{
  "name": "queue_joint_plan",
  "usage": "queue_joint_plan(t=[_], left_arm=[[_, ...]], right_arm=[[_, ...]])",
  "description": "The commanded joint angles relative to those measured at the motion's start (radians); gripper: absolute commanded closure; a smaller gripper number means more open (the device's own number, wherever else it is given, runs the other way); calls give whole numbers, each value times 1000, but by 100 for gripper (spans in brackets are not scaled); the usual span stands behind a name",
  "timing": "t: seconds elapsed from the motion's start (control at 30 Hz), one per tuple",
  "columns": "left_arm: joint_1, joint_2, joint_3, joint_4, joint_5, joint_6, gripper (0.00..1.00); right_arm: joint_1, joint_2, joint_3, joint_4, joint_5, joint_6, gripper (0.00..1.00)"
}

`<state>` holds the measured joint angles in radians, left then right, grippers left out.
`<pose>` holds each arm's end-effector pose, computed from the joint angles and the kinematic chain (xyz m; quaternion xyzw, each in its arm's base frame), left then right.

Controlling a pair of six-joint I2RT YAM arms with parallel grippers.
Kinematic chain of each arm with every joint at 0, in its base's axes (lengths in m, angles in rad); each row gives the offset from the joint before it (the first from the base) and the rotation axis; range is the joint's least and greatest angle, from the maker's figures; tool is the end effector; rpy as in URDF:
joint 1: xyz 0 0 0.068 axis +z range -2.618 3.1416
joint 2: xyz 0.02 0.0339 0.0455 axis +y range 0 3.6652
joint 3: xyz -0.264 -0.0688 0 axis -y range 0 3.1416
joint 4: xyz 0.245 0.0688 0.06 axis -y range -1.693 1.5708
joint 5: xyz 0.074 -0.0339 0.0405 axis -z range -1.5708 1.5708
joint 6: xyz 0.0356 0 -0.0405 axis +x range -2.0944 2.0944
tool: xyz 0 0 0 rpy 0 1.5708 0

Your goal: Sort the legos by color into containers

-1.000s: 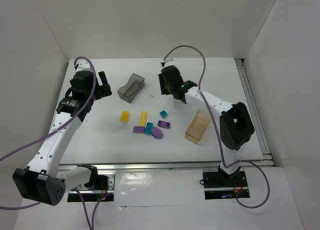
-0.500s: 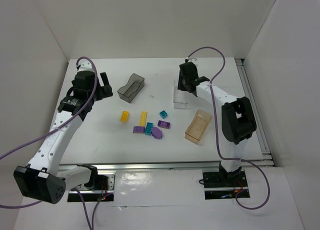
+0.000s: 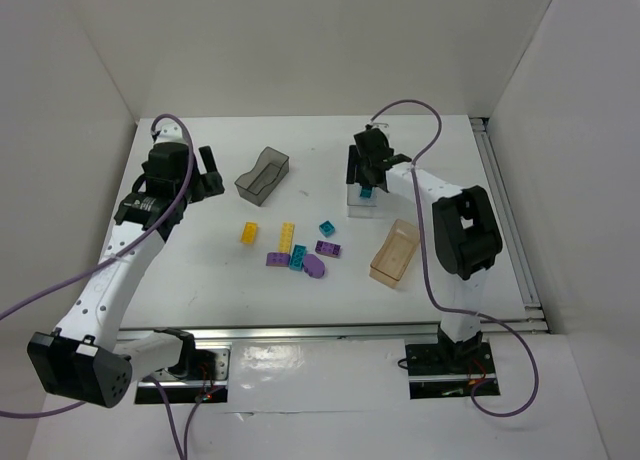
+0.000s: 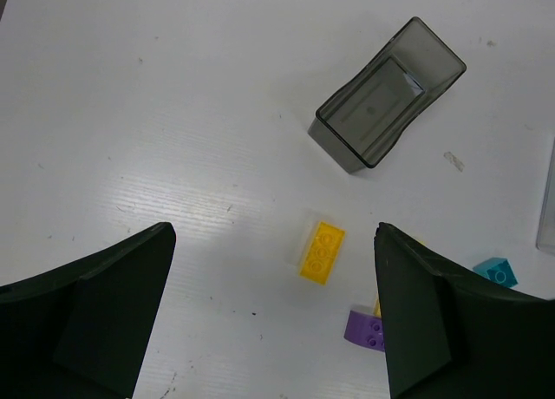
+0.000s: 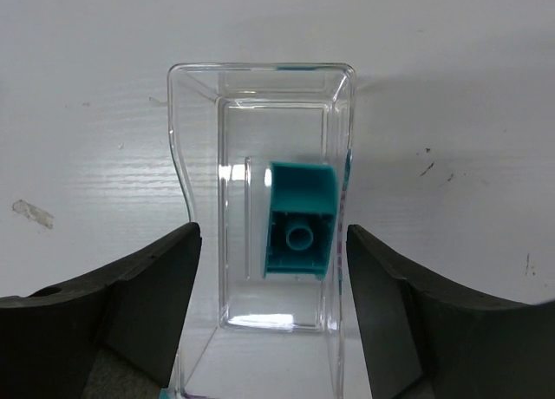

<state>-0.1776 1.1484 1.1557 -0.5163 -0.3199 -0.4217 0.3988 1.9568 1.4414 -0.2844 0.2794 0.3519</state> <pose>0.2485 -0.0332 0.3636 -0.1837 0.8352 -0.0163 0.5181 0.4070 0.1609 0.2119 0.0308 0.9186 0.0165 0.3937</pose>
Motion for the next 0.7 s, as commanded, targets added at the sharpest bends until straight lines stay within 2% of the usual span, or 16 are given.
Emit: queue_joint_plan(t=[0.0, 0.17, 0.37, 0.67], left_arm=[[6, -19, 32, 7, -1, 9, 1], [6, -19, 32, 7, 8, 0, 1], [6, -10, 32, 7, 8, 0, 1], [6, -1, 22, 7, 18, -11, 1]], right_arm=[[8, -100, 45, -1, 52, -1, 24], [116, -202, -22, -1, 64, -63, 23], [302, -239, -151, 25, 101, -148, 0], [334, -188, -262, 97, -34, -139, 0]])
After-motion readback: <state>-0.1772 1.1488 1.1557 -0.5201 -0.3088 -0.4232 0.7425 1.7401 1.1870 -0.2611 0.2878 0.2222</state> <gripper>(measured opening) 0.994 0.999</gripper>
